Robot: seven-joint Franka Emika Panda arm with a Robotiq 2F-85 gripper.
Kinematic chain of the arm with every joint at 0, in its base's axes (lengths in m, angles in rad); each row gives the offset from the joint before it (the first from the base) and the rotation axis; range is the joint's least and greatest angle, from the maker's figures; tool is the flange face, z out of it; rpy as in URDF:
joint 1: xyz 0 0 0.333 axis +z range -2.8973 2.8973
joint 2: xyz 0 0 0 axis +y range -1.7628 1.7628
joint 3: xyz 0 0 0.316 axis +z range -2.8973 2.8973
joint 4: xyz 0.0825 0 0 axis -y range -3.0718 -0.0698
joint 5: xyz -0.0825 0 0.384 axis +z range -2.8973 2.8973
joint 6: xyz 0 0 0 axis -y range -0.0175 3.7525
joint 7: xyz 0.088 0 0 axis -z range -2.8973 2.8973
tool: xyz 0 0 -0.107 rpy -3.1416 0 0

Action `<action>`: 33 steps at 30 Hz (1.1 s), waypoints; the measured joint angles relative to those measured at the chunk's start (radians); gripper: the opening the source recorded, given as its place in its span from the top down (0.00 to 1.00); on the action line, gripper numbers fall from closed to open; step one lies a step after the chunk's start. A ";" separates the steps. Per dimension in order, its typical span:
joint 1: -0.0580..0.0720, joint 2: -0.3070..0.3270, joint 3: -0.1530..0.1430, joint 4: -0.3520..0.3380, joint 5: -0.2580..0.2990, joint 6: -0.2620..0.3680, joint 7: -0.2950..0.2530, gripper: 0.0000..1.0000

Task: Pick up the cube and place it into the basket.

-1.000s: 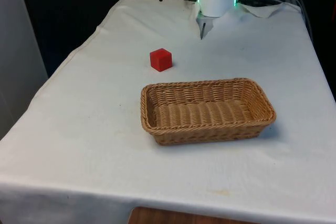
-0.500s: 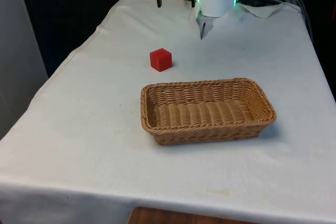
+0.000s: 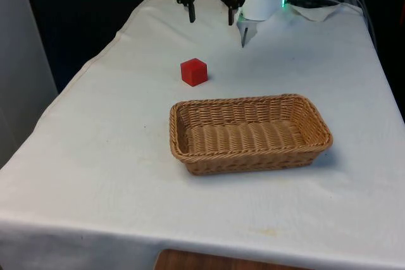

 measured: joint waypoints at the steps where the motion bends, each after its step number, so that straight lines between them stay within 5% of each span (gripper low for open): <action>1: 0.000 0.003 0.000 -0.003 0.000 0.009 0.005 0.00; 13: 0.000 0.047 -0.002 -0.043 0.000 0.109 0.071 0.00; 33: 0.000 0.094 -0.005 -0.062 0.000 0.181 0.180 0.00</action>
